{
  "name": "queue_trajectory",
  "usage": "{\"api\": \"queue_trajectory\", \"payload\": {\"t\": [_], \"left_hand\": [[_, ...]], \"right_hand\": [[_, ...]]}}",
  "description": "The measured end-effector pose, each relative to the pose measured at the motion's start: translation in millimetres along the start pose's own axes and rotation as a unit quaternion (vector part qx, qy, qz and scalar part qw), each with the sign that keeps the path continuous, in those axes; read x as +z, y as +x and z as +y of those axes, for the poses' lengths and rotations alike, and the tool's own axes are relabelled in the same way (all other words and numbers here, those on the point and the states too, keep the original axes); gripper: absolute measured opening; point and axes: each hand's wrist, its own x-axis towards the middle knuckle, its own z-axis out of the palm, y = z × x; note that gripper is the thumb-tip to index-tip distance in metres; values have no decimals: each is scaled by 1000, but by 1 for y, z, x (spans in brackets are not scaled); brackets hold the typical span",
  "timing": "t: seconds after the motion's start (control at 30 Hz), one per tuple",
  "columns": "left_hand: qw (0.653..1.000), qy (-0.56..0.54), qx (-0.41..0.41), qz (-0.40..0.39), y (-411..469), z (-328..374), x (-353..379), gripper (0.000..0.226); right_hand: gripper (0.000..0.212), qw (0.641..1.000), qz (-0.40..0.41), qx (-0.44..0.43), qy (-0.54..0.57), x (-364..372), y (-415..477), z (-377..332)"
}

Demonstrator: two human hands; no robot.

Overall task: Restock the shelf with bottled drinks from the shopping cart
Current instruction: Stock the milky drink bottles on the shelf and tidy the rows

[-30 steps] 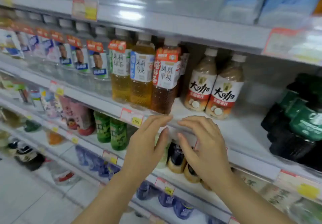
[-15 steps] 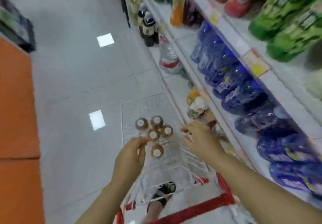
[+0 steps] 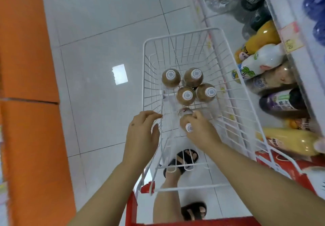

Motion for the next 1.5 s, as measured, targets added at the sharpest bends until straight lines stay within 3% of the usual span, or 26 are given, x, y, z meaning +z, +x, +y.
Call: {"api": "queue_trajectory", "payload": {"t": [0.13,0.27,0.4,0.6,0.8,0.97,1.1,1.23,1.5], "left_hand": [[996,48,68,38,18,20,-1,30],[994,20,97,-39,61,42,15,41],[981,121,85,-127,98,49,49,49],[955,214,128,-157,104,41,75,37],[976,95,166,-107,35,67,14,29],[970,-18,241,-2,-36,138,-89,38],[934,-117,325,94,-81,221,-161,37],[868,-200,431,147,-123,306,-215,35],[753,-393,510,134,-191,445,-265,31]], "right_hand": [[14,994,57,40,85,-17,-13,4],[34,977,116,39,172,-54,-45,3],[52,964,167,47,202,-76,-76,9],[45,951,223,45,207,-94,-97,26],[38,929,290,42,228,-138,-155,20],[42,903,361,3,232,-205,-239,-16],[41,863,441,-30,245,-262,-325,-45],[37,803,543,-79,233,-316,-415,-67],[37,665,732,-95,109,-369,-565,-93]]}}
